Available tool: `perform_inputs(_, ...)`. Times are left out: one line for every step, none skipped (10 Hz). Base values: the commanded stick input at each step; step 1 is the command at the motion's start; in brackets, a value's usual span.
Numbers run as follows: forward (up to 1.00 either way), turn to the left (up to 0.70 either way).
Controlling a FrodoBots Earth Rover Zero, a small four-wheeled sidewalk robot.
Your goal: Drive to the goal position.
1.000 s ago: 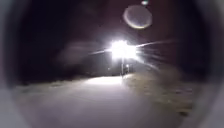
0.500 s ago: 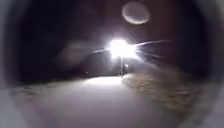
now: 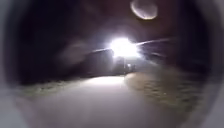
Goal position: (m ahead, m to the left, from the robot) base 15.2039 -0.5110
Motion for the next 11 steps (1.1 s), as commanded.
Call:
perform_inputs(1.00, 0.26)
perform_inputs(1.00, 0.26)
perform_inputs(1.00, 0.27)
perform_inputs(1.00, 0.27)
perform_inputs(1.00, 0.27)
perform_inputs(1.00, 0.21)
perform_inputs(1.00, 0.12)
perform_inputs(1.00, 0.03)
perform_inputs(1.00, 0.03)
perform_inputs(1.00, 0.01)
perform_inputs(1.00, 0.00)
